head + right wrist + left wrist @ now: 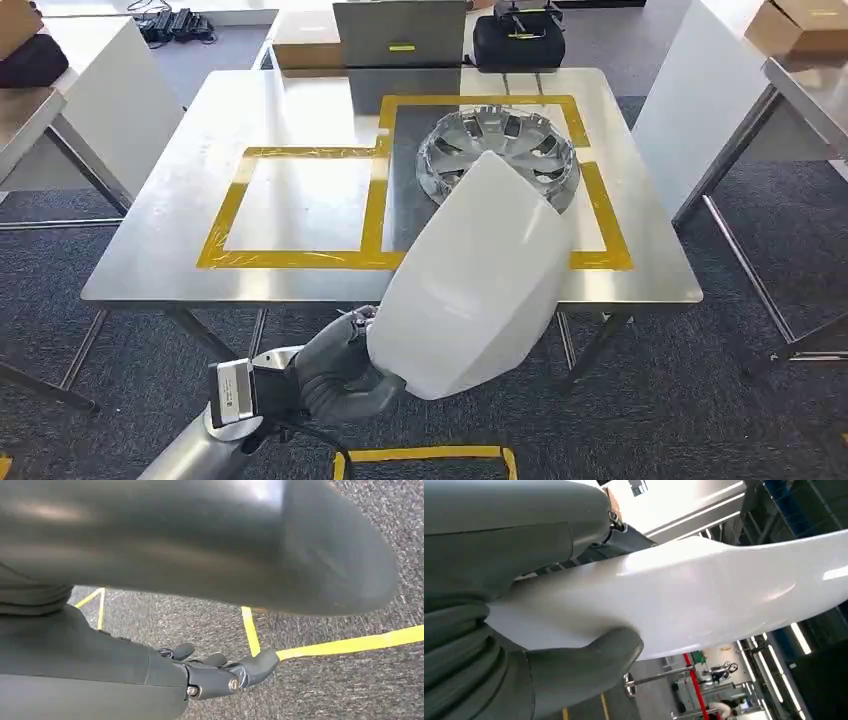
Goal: Take the parts from the cabinet and place them on the table.
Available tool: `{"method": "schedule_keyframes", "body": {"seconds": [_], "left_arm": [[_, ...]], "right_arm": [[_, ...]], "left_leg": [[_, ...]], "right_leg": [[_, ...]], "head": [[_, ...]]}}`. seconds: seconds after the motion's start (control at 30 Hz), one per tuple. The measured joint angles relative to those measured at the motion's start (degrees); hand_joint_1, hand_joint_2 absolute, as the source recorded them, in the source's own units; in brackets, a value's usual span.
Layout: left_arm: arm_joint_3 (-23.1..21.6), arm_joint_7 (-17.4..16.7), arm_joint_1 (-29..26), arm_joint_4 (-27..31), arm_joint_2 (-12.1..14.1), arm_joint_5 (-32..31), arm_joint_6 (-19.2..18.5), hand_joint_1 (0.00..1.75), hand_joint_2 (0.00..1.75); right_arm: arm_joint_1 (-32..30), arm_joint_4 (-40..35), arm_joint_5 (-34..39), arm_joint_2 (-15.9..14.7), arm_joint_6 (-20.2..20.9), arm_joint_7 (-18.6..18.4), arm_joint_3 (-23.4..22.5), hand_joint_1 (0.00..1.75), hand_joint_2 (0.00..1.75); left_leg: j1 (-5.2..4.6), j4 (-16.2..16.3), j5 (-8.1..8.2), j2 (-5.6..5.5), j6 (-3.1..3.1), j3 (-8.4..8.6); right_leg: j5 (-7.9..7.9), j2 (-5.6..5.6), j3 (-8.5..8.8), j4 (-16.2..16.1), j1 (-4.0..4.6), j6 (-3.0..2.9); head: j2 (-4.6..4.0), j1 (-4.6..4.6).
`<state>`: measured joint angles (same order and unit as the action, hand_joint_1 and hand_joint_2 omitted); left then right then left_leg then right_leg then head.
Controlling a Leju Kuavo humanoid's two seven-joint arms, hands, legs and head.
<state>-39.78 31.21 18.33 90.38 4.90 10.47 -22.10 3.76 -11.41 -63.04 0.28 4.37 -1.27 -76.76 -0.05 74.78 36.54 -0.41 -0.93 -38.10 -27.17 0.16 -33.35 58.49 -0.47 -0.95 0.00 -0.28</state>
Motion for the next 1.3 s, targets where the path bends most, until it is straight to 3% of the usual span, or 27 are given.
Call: {"method": "schedule_keyframes", "body": {"seconds": [0.03,0.07,0.1,0.17,0.2,0.23,0.3,0.37,0.4,0.5,0.53,0.57,0.6,0.67,0.7,0.73,0.83,0.87,0.9,0.93,1.0,1.03,1.07,1.1,1.13,1.2,1.3], "left_arm": [[0.0,0.0,-0.3,0.0,0.1,-0.1,0.2,1.75,1.75],[0.1,0.0,-0.6,0.0,0.2,-0.2,0.3,1.75,1.75],[0.1,0.0,-0.7,0.0,0.3,-0.3,0.3,1.75,1.75],[0.3,0.1,-0.8,0.4,0.4,-0.5,0.4,1.75,1.75],[0.4,0.1,-0.9,0.4,0.5,-0.7,0.4,1.75,1.75],[0.5,0.2,-1.0,0.4,0.5,-0.8,0.4,1.75,1.75],[0.7,0.2,-1.3,0.8,0.6,-0.9,0.4,1.75,1.75],[0.8,0.2,-1.2,1.1,0.4,-0.9,0.5,1.75,1.75],[0.8,0.2,-1.2,1.2,0.4,-0.9,0.5,1.75,1.75],[0.8,0.2,-1.2,1.3,0.2,-0.9,0.5,1.75,1.75],[0.8,0.2,-1.3,1.2,0.2,-0.9,0.4,1.75,1.75],[0.8,0.2,-1.3,1.2,0.2,-0.9,0.5,1.75,1.75],[0.8,0.2,-1.3,1.2,0.2,-0.9,0.4,1.75,1.75],[0.8,0.2,-1.2,1.2,0.1,-0.9,0.4,1.75,1.75],[0.8,0.2,-1.2,1.2,0.1,-0.9,0.5,1.75,1.75],[0.8,0.2,-1.2,1.2,0.0,-0.9,0.5,1.75,1.75],[0.8,0.2,-1.2,1.3,0.0,-0.9,0.5,1.75,1.75],[0.8,0.2,-1.2,1.4,0.0,-1.1,0.5,1.75,1.75],[0.8,0.2,-1.3,1.4,0.1,-1.2,0.5,1.75,1.75],[0.8,0.2,-1.2,1.4,0.1,-1.2,0.5,1.75,1.75],[0.8,0.3,-1.5,1.4,0.2,-1.2,0.5,1.75,1.75],[0.8,0.3,-1.6,1.4,0.3,-1.2,0.5,1.75,1.75],[0.8,0.3,-1.5,1.4,0.3,-1.2,0.5,1.75,1.75],[0.8,0.3,-1.5,1.4,0.3,-1.2,0.5,1.75,1.75],[0.8,0.3,-1.5,1.4,0.4,-1.2,0.5,1.75,1.75],[0.8,0.3,-1.5,1.4,0.5,-1.2,1.0,1.75,1.75],[1.0,0.6,-2.2,1.8,0.9,-2.0,1.5,1.75,1.75]], "right_arm": [[-0.1,0.0,0.0,0.0,0.0,0.0,0.0,0.00,0.00],[-0.1,0.0,-0.2,0.0,0.0,0.0,0.0,0.00,0.00],[-0.1,0.0,-0.2,0.0,0.0,0.0,0.0,0.00,0.00],[-0.1,0.0,-0.3,0.0,0.0,0.0,0.1,0.00,0.00],[-0.1,0.0,-0.3,0.0,0.0,0.0,0.1,0.00,0.00],[0.0,0.0,-0.4,-0.1,0.0,0.0,0.1,0.00,0.00],[0.1,0.0,-0.5,-0.2,0.0,0.0,0.1,0.00,0.00],[0.2,0.0,-0.5,-0.2,0.0,0.0,0.2,0.00,0.00],[0.4,0.0,-0.5,-0.2,0.1,0.1,0.2,0.00,0.00],[0.4,0.0,-0.5,-0.3,0.1,0.0,0.4,0.00,0.00],[0.2,0.0,-0.5,-0.3,0.1,0.0,0.4,0.00,0.00],[0.2,0.0,-0.5,-0.3,0.1,0.0,0.4,0.00,0.00],[0.2,0.0,-0.5,-0.3,0.1,0.0,0.4,0.00,0.00],[0.2,0.0,-0.5,-0.4,0.1,0.0,0.4,0.00,0.00],[0.1,0.0,-0.5,-0.4,0.1,0.0,0.4,0.00,0.00],[0.2,0.0,-0.4,-0.4,0.1,0.0,0.4,0.00,0.00],[0.1,0.0,-0.4,-0.4,0.1,0.0,0.5,0.00,0.00],[0.2,0.0,-0.4,-0.4,0.1,0.0,0.5,0.00,0.00],[0.2,0.0,-0.4,-0.4,0.1,0.0,0.5,0.00,0.00],[0.2,0.0,-0.3,-0.4,0.1,0.0,0.5,0.00,0.00],[0.2,0.0,-0.3,-0.4,0.0,0.0,0.5,0.00,0.00],[0.1,0.0,-0.3,-0.4,0.0,0.0,0.5,0.00,0.00],[0.1,0.0,-0.3,-0.4,0.0,0.0,0.5,0.00,0.00],[0.1,0.0,-0.3,-0.4,0.0,0.0,0.5,0.00,0.00],[0.1,0.0,-0.4,-0.4,0.0,0.0,0.5,0.00,0.00],[0.0,0.0,-0.7,-0.4,0.3,0.3,0.5,0.00,0.00],[0.2,0.0,-0.9,-0.5,0.7,0.8,0.8,0.00,0.00]], "left_leg": [[0.04,1.3,0.74,0.01,-0.12,-1.54],[0.07,0.2,-0.21,0.03,-0.08,-1.95],[0.07,-2.9,-2.73,0.05,0.07,-1.22],[0.04,-12.5,-9.65,0.08,0.62,1.75],[-0.07,-15.1,-11.74,0.13,0.89,2.09],[-0.33,-14.8,-8.75,0.15,1.29,2.10],[-0.28,-15.3,-10.37,0.05,2.10,2.55],[0.14,-15.7,-10.13,-0.07,2.75,4.09],[0.16,-15.7,-9.81,0.01,3.11,4.65],[0.14,-15.8,-8.79,-0.02,3.48,5.26],[0.15,-15.8,-8.39,-0.11,3.44,5.60],[0.16,-15.8,-7.95,-0.22,3.34,6.11],[0.17,-15.8,-7.43,-0.26,3.18,6.82],[0.19,-15.8,-6.17,-0.18,2.86,8.58],[0.15,-15.9,-5.66,-0.12,2.64,8.53],[-0.07,-15.7,-5.29,-0.24,2.27,9.01],[-0.19,-15.8,-5.15,-0.22,1.08,10.03],[-0.19,-15.5,-4.64,-0.12,0.70,9.92],[-0.09,-13.1,-4.67,0.02,0.54,9.20],[-0.05,-9.3,-4.20,0.09,0.34,6.97],[0.08,-1.1,-0.74,0.10,0.08,1.28],[0.07,1.3,1.08,0.10,0.01,-0.95],[0.09,1.5,1.25,0.10,0.00,-2.04],[0.09,-0.6,-0.36,0.10,-0.04,-1.99],[0.08,-4.2,-3.14,0.11,0.13,-1.13],[-0.01,-13.3,-10.88,0.17,0.93,1.28],[-0.28,-15.1,-11.25,0.11,1.81,1.41]], "right_leg": [[-0.43,0.03,0.45,0.0,0.00,0.04],[-0.94,0.09,1.13,0.0,0.00,0.09],[-1.47,0.13,1.87,0.0,0.00,0.19],[-2.58,0.12,3.41,0.0,0.00,0.47],[-3.09,0.11,3.70,0.2,0.17,0.76],[-3.52,0.24,3.73,0.1,0.23,1.18],[-3.58,0.13,4.32,0.6,0.26,1.96],[-4.03,0.05,4.67,1.3,0.18,2.46],[-4.23,0.06,3.66,3.7,0.15,2.71],[-9.09,0.06,-4.71,15.6,0.01,3.43],[-9.95,0.06,-6.87,17.6,-0.02,3.57],[-9.25,0.06,-7.68,17.1,-0.07,3.57],[-7.17,0.06,-7.41,14.6,-0.12,3.50],[0.25,0.00,-4.51,4.9,-0.13,3.12],[3.61,-0.19,-3.89,1.0,-0.12,2.88],[0.93,-0.29,-4.24,1.0,0.24,2.49],[1.51,-0.22,-3.55,0.5,0.18,1.25],[1.50,-0.11,-2.41,0.4,-0.11,0.82],[1.18,-0.09,-1.72,0.3,-0.10,0.41],[0.81,-0.10,-1.34,0.3,-0.11,0.16],[-0.07,-0.10,-0.60,0.3,-0.07,0.00],[-0.58,-0.08,-0.07,0.3,-0.07,0.00],[-1.11,-0.03,0.63,0.3,-0.07,0.03],[-1.69,0.04,1.45,0.3,-0.07,0.08],[-2.26,0.10,2.28,0.3,-0.07,0.15],[-3.46,0.11,3.24,0.1,-0.08,0.45],[-4.29,0.26,4.51,0.5,0.17,1.72]], "head": [[0.00,-0.07],[0.00,-0.13],[0.00,-0.22],[0.00,-0.33],[0.00,-0.37],[0.00,-0.37],[0.00,-0.35],[0.00,-0.33],[0.00,-0.15],[0.00,0.28],[0.00,0.33],[0.00,0.37],[0.00,0.42],[0.00,0.44],[0.00,0.55],[0.00,0.61],[0.00,0.48],[0.00,0.42],[0.00,0.33],[0.00,0.04],[0.00,-0.06],[0.00,-0.17],[0.00,-0.22],[0.00,-0.26],[0.00,-0.33],[0.00,-0.46],[0.00,-0.57]]}}
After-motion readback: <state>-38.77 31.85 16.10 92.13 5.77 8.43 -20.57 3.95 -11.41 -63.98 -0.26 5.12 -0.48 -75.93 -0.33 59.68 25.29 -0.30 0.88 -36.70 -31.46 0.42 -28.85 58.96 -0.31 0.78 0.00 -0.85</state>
